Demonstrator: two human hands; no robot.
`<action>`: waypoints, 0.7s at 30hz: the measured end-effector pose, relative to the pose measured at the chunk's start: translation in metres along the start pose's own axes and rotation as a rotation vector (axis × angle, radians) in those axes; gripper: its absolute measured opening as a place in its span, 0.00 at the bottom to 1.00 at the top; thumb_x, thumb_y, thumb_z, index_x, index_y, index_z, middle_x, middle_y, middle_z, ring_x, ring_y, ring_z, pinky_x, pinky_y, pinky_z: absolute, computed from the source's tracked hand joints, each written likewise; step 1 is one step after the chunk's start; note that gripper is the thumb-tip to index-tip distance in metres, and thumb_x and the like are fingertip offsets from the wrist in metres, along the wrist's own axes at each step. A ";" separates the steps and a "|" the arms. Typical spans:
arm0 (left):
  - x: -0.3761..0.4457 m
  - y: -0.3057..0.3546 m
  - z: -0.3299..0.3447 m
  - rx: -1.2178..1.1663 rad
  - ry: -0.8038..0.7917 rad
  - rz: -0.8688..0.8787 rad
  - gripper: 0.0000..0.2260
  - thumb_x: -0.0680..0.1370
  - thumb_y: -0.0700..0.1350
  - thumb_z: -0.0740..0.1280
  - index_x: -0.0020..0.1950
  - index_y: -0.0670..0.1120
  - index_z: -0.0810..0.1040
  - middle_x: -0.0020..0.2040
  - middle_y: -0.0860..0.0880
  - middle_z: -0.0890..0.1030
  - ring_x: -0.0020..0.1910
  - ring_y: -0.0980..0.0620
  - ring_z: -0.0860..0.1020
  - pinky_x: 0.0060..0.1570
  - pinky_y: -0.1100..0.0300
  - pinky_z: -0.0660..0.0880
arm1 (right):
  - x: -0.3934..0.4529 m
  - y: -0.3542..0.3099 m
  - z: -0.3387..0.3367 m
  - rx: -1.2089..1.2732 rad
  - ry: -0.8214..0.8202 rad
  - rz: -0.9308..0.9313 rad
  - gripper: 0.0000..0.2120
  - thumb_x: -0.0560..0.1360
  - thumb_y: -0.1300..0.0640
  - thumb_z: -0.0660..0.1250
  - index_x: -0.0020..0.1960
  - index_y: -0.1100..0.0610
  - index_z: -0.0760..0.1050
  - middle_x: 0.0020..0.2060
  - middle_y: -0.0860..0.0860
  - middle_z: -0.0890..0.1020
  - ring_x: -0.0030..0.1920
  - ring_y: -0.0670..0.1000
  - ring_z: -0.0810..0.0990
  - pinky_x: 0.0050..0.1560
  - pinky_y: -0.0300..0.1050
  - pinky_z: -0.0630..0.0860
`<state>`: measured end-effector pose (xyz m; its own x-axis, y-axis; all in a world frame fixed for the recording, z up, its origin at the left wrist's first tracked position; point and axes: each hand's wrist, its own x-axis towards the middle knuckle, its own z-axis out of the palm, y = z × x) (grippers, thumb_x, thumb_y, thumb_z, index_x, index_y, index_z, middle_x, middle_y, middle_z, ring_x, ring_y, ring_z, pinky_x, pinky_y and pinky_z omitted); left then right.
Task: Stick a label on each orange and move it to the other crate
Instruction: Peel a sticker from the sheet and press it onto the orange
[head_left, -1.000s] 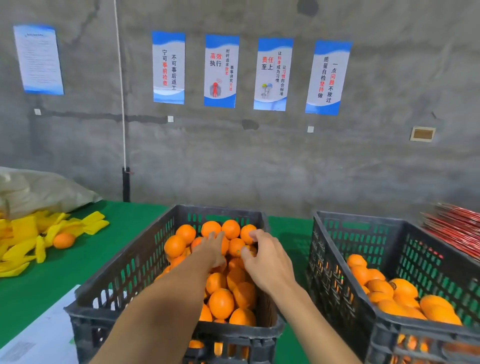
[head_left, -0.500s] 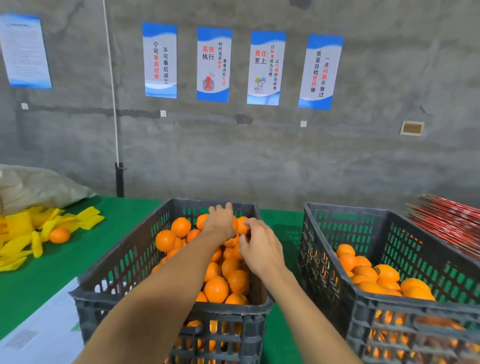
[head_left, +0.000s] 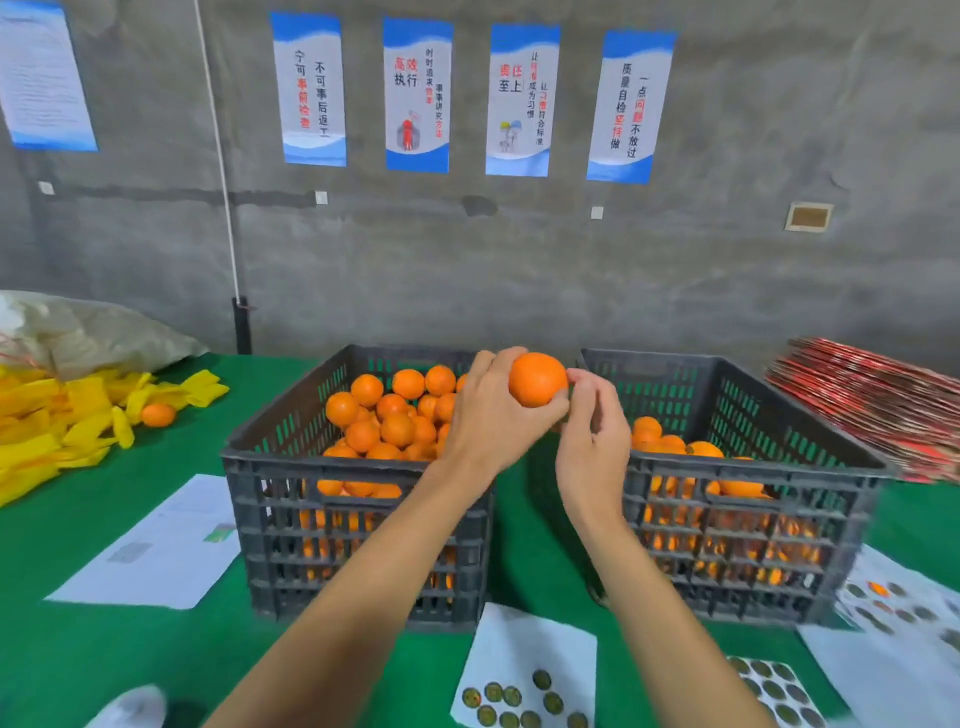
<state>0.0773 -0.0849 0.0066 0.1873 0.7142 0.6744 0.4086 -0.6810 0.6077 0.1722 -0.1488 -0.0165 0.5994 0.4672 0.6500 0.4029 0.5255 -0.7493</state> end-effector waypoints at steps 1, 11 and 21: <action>-0.016 0.005 0.002 -0.029 0.004 0.022 0.30 0.68 0.68 0.70 0.66 0.56 0.76 0.57 0.54 0.76 0.56 0.54 0.76 0.54 0.62 0.70 | -0.006 -0.001 -0.012 0.014 0.029 0.024 0.13 0.87 0.51 0.57 0.56 0.52 0.79 0.51 0.48 0.83 0.54 0.50 0.81 0.55 0.51 0.78; -0.188 -0.059 0.048 -0.445 -0.515 -0.348 0.29 0.72 0.68 0.72 0.68 0.55 0.77 0.62 0.53 0.79 0.58 0.54 0.81 0.62 0.49 0.78 | -0.130 0.083 -0.092 -0.207 -0.187 0.428 0.22 0.86 0.46 0.58 0.38 0.57 0.75 0.33 0.52 0.76 0.33 0.46 0.73 0.38 0.45 0.70; -0.246 -0.110 0.073 -0.474 -0.383 -0.602 0.26 0.71 0.72 0.69 0.57 0.55 0.81 0.47 0.51 0.85 0.43 0.60 0.82 0.40 0.68 0.75 | -0.172 0.130 -0.106 -0.706 -0.697 0.416 0.11 0.83 0.55 0.62 0.51 0.57 0.81 0.47 0.53 0.80 0.47 0.55 0.79 0.52 0.51 0.77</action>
<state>0.0512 -0.1739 -0.2567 0.3824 0.9229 0.0444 0.1345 -0.1031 0.9855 0.1952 -0.2363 -0.2389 0.3450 0.9343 0.0895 0.7004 -0.1928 -0.6872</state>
